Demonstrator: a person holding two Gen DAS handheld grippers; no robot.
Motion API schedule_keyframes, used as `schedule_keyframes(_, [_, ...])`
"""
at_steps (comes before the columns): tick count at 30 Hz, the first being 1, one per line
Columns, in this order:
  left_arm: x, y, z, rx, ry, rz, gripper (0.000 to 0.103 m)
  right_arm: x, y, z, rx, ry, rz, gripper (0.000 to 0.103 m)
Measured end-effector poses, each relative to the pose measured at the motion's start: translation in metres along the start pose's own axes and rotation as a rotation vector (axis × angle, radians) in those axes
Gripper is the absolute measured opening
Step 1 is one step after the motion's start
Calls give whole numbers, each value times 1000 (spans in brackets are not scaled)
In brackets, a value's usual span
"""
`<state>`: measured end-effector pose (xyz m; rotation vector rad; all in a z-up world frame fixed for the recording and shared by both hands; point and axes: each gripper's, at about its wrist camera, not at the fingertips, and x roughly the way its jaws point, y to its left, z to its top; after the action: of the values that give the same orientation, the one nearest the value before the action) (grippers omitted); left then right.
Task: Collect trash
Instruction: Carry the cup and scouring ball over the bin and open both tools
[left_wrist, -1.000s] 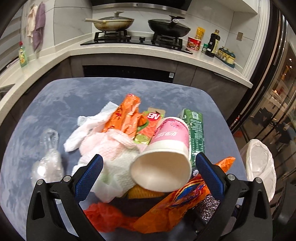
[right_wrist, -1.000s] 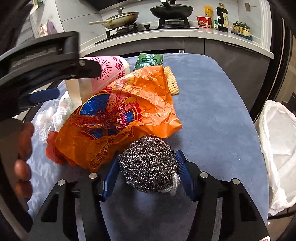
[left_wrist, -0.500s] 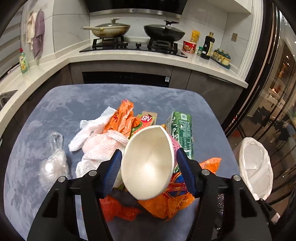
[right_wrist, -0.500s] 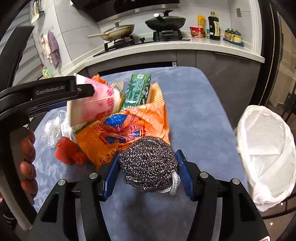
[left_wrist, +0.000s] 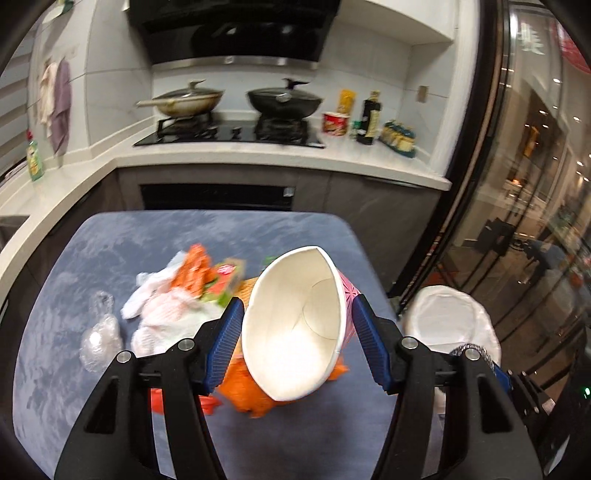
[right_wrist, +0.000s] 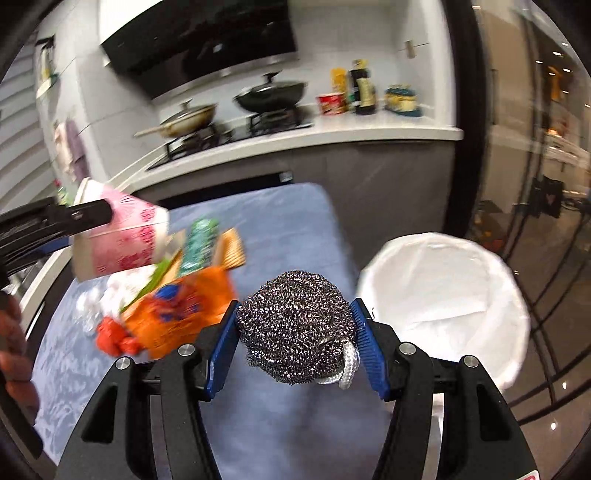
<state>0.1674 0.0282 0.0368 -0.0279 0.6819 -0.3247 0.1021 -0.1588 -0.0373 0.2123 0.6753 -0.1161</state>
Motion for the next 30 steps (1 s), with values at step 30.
schedule_keyframes(30, [77, -178, -3, 207, 108, -252, 60, 4, -151, 22, 198, -49, -275, 74])
